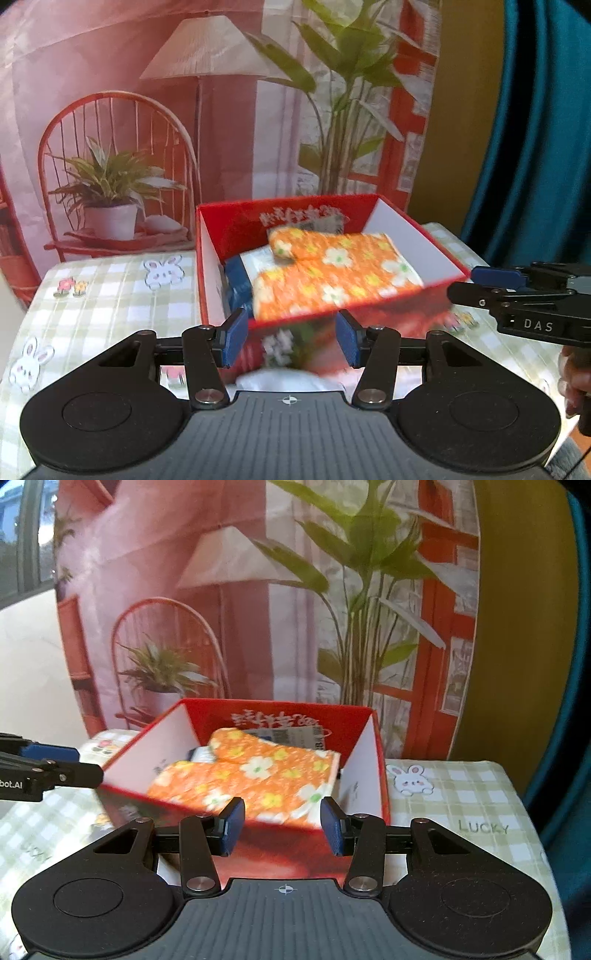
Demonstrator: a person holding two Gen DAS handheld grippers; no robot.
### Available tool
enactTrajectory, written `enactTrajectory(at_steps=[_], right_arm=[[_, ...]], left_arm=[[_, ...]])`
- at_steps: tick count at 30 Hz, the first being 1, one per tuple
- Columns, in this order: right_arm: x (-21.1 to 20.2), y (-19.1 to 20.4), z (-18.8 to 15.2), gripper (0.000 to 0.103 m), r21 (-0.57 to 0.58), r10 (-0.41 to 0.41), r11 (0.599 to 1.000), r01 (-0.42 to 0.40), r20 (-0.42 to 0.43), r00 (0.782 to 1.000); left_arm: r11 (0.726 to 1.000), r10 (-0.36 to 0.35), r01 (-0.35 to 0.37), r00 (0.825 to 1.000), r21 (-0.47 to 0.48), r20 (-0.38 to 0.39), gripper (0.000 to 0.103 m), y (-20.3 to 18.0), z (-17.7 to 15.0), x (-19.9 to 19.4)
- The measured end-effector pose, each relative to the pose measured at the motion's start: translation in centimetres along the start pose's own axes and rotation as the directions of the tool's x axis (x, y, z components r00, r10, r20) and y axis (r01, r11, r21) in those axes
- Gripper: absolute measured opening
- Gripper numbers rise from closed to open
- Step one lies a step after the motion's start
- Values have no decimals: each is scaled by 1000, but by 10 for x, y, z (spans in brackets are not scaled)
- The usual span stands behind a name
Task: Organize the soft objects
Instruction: 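Move both tools back to the pile toward the black eye mask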
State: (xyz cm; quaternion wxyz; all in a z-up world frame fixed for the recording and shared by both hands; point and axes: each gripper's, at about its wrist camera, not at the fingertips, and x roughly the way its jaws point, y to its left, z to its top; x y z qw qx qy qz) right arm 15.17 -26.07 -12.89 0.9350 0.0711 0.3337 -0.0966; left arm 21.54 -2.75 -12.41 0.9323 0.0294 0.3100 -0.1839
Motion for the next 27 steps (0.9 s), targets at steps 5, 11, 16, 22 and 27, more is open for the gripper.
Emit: enactTrajectory(at_steps=[5, 11, 16, 22, 27], right_arm=[[-25, 8, -29, 42, 37, 38, 999, -39, 9, 999], [-45, 21, -73, 42, 83, 69, 994, -69, -3, 998], [-59, 34, -110, 42, 81, 70, 994, -69, -9, 997], [-63, 39, -143, 42, 109, 92, 990, -88, -32, 995], [-64, 40, -148, 42, 93, 97, 991, -95, -21, 995]], left_arm=[[1000, 2, -2, 1000, -15, -16, 55, -8, -32, -13], [996, 2, -5, 999, -84, -37, 55, -9, -71, -23], [994, 22, -25, 999, -110, -25, 55, -13, -99, -31], [992, 58, -61, 998, -112, -31, 55, -10, -117, -34], [986, 65, -68, 997, -150, -29, 55, -1, -128, -33]])
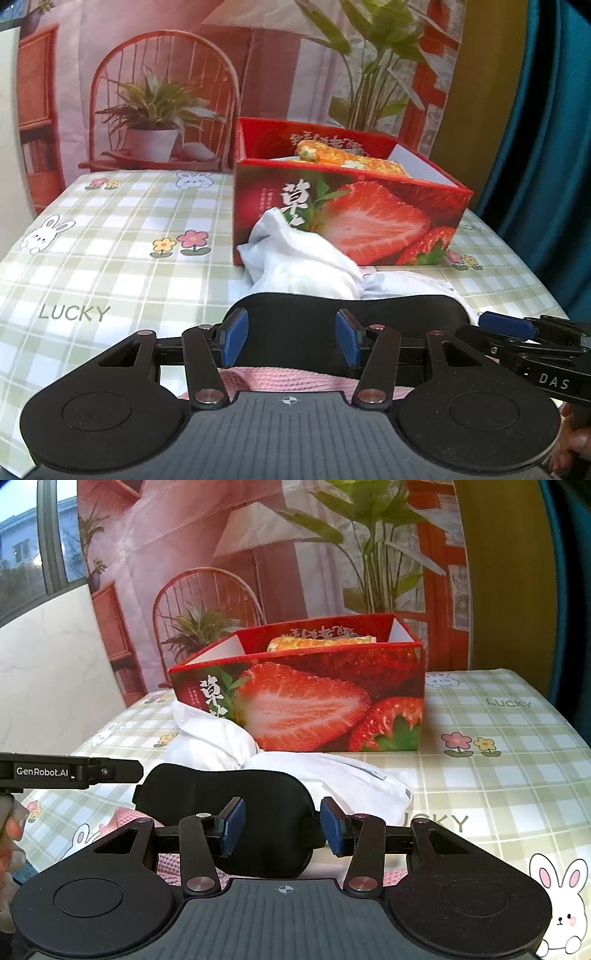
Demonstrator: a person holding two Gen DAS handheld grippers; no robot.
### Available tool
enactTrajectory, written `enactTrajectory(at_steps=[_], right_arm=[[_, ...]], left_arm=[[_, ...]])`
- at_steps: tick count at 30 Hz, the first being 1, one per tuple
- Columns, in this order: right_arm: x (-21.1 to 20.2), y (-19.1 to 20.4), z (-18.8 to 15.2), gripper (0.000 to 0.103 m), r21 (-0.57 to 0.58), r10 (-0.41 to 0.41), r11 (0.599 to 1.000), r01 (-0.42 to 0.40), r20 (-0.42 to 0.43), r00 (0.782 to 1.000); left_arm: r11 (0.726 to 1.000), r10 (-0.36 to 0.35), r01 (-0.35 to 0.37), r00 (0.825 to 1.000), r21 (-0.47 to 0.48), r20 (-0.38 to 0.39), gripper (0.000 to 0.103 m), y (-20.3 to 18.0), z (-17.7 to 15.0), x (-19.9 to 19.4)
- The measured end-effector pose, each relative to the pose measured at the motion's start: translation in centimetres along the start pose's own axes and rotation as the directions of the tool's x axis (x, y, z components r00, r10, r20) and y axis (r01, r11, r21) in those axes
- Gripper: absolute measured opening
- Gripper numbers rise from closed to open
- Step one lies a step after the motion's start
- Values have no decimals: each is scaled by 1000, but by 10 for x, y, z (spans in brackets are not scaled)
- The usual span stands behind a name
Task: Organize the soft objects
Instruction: 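Move both tools back to the pile toward the black eye mask, then close both tools on the black eye mask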
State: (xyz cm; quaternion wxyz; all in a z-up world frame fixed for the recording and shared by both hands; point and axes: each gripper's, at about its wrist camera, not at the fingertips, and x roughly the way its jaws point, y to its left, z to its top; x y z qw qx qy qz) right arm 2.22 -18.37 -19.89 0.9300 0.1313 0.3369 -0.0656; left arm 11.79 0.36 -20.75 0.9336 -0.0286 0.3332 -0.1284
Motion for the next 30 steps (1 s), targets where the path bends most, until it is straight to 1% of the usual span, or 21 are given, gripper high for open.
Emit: enactTrajectory(at_steps=[5, 11, 14, 18, 21, 22, 23, 24, 26, 30], right_arm=[[7, -3, -6, 42, 14, 6, 1000, -6, -23, 1000], [16, -4, -10, 44, 25, 21, 999, -20, -43, 999], [21, -5, -11, 45, 36, 31, 999, -29, -58, 998], [27, -5, -13, 47, 43, 24, 999, -20, -86, 996], [27, -8, -14, 48, 63, 26, 998, -21, -90, 996], [27, -8, -14, 47, 68, 32, 997, -26, -88, 996], [26, -8, -14, 42, 71, 43, 997, -37, -84, 996], [25, -8, -13, 34, 68, 50, 997, -45, -78, 996], [21, -6, -11, 23, 54, 60, 997, -56, -62, 996], [12, -2, -5, 11, 27, 82, 996, -82, -7, 997]], left_arm=[[999, 10, -11, 1000, -47, -15, 55, 10, -7, 7], [998, 13, -15, 999, -69, -34, 55, 16, -12, 14], [998, 10, -12, 999, -68, -40, 55, 17, -13, 16], [998, 7, -10, 999, -65, -44, 55, 17, -15, 17], [998, 7, -10, 999, -66, -47, 55, 17, -15, 17], [998, 8, -11, 999, -67, -46, 55, 17, -15, 17], [998, 9, -12, 999, -69, -45, 55, 17, -15, 16], [998, 9, -12, 999, -70, -44, 55, 17, -15, 16], [997, 10, -13, 999, -72, -43, 55, 18, -15, 16], [997, 18, -21, 999, -77, -43, 55, 18, -15, 17]])
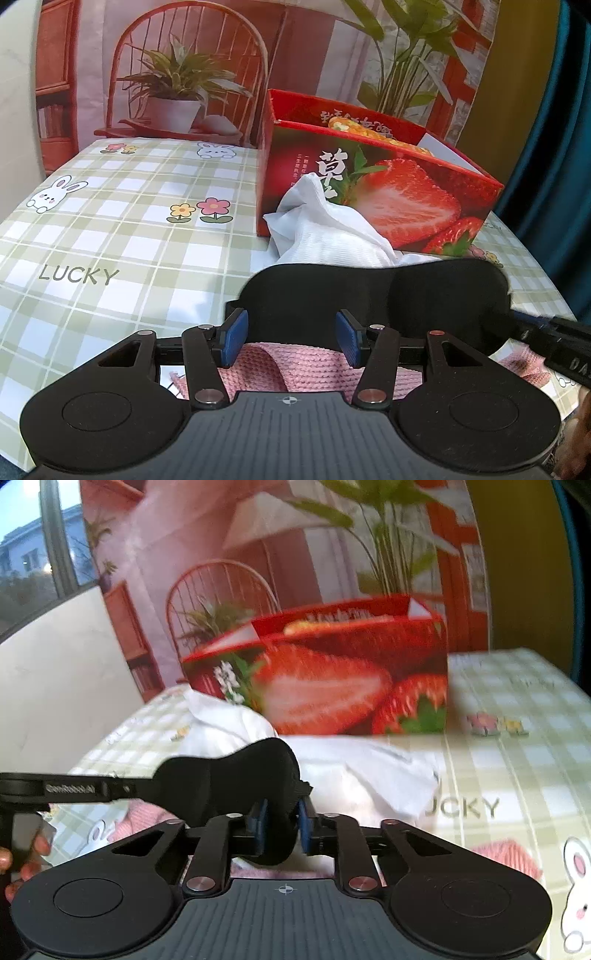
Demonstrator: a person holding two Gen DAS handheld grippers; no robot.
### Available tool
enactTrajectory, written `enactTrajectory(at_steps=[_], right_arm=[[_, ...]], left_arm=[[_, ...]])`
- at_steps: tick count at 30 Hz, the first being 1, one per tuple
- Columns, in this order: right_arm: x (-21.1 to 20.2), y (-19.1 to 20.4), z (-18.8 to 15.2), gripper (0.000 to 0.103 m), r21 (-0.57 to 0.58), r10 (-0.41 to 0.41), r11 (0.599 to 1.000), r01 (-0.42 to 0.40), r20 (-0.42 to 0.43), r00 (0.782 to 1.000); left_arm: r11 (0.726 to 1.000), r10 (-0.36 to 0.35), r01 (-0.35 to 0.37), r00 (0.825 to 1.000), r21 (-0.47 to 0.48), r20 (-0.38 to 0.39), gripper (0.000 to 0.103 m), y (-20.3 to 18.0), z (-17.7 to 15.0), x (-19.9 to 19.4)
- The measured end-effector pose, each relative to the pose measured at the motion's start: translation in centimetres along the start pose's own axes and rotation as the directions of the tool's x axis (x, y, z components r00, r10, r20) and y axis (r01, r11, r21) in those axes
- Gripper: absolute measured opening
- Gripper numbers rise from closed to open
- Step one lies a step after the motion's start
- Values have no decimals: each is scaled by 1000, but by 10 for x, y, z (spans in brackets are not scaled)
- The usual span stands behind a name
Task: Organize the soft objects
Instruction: 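Close both tools on the black eye mask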
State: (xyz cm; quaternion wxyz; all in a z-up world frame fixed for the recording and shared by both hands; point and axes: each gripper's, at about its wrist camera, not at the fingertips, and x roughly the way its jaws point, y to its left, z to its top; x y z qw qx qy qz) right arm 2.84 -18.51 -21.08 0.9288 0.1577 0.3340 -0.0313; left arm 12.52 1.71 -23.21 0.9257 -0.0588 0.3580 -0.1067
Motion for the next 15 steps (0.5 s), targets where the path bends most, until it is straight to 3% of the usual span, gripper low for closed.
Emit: enactTrajectory(at_steps=[6, 15], right_arm=[[-11, -4, 8, 9, -16, -70, 997, 72, 97, 993], [2, -26, -1, 10, 51, -124, 991, 121, 49, 991]], left_arm=[[1000, 7, -7, 1000, -21, -6, 55, 3, 1, 4], [999, -21, 20, 999, -48, -26, 56, 9, 12, 25]])
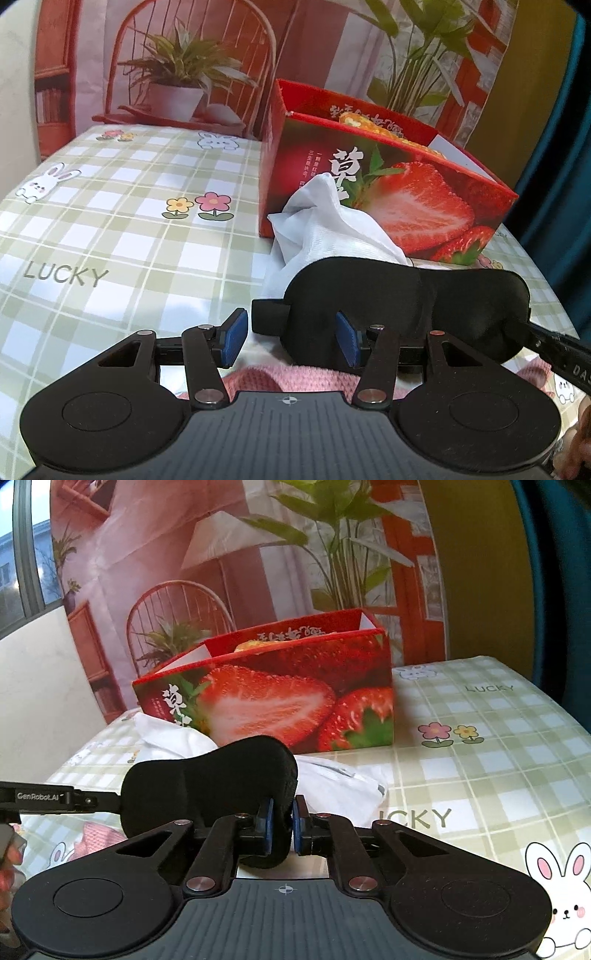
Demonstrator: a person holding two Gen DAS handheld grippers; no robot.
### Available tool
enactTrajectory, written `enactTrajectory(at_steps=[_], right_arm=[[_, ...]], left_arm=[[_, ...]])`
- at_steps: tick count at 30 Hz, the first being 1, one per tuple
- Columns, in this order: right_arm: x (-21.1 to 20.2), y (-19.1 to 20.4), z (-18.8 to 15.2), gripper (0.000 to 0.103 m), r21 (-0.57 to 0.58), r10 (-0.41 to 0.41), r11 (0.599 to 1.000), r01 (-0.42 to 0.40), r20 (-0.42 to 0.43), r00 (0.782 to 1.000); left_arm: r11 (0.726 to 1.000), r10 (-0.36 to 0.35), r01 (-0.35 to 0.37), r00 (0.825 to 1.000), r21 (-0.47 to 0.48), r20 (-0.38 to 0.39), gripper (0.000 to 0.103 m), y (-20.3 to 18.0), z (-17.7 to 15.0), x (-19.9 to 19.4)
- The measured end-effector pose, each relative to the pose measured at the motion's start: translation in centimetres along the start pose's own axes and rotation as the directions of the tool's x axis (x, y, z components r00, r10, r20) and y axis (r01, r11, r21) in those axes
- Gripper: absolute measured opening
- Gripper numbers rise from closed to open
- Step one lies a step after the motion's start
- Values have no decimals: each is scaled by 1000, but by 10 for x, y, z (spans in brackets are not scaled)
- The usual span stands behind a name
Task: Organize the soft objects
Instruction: 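Close both tools on the black eye mask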
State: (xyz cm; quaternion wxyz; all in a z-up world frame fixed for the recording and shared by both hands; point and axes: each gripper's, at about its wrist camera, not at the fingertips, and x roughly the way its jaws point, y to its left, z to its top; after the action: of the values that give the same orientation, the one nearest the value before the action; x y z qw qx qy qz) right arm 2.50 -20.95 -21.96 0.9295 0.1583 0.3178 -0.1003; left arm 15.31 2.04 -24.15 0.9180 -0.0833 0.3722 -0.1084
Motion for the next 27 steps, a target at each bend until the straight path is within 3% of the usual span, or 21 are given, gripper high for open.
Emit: enactTrajectory(at_steps=[5, 13, 15, 18, 21, 27], right_arm=[[3, -1, -3, 10, 0, -13, 1000, 13, -5, 1000], [6, -2, -4, 11, 5, -17, 1000, 17, -17, 1000], [6, -2, -4, 11, 5, -15, 1000, 16, -18, 1000], [5, -2, -4, 11, 10, -9, 1000, 9, -17, 1000], [4, -1, -4, 11, 17, 4, 1000, -3, -12, 1000], [3, 4, -4, 11, 4, 28, 1000, -28, -14, 1000]], left_arm=[[998, -47, 47, 999, -41, -3, 61, 9, 6, 12], [987, -153, 153, 988, -51, 11, 60, 5, 1, 16], [991, -132, 132, 991, -20, 25, 42, 2, 0, 13], [995, -101, 100, 994, 14, 35, 25, 1, -1, 7], [993, -115, 115, 992, 14, 48, 20, 2, -3, 2], [992, -120, 118, 992, 53, 43, 20, -5, -5, 1]])
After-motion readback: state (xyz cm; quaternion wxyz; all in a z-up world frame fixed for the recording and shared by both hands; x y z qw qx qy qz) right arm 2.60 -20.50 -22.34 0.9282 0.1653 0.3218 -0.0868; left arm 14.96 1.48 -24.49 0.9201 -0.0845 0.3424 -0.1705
